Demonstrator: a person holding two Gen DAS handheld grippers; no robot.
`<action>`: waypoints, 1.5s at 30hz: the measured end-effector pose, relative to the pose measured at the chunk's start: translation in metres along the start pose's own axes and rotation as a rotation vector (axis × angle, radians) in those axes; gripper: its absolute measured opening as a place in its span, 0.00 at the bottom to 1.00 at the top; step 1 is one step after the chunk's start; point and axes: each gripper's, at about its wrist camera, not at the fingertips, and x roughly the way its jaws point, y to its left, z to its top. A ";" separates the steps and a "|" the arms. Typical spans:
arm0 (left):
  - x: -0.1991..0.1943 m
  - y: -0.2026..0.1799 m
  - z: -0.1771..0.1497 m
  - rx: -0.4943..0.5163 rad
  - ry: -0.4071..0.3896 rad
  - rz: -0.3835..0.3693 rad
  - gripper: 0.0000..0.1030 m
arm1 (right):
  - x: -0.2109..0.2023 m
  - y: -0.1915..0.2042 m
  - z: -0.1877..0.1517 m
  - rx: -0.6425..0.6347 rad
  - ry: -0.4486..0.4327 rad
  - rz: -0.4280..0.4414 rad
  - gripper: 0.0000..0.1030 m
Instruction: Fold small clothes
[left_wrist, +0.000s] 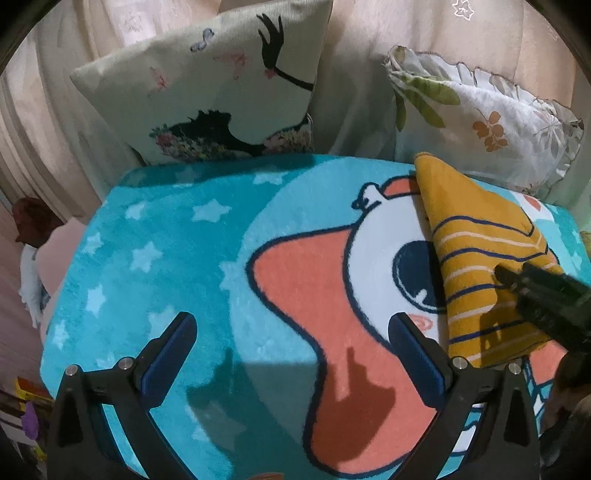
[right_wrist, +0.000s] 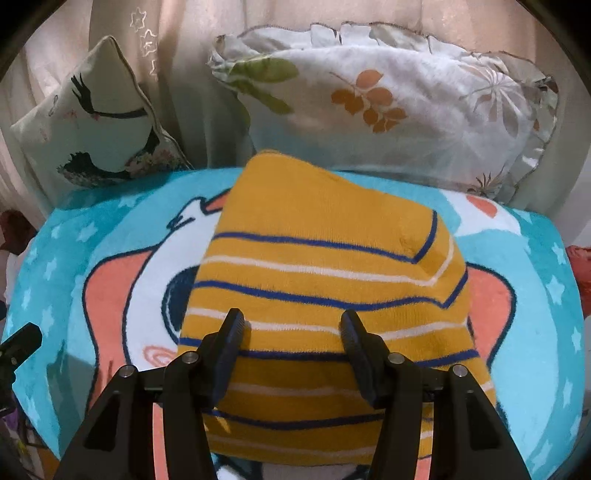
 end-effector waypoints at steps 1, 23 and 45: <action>0.001 0.000 0.000 0.000 0.005 -0.012 1.00 | 0.002 0.003 -0.004 -0.008 0.007 -0.017 0.57; 0.011 -0.017 -0.009 0.025 0.075 -0.119 1.00 | -0.024 -0.065 -0.005 0.154 -0.009 -0.054 0.60; 0.090 -0.162 -0.015 0.048 0.318 -0.231 1.00 | 0.011 -0.134 0.046 0.146 0.043 0.151 0.25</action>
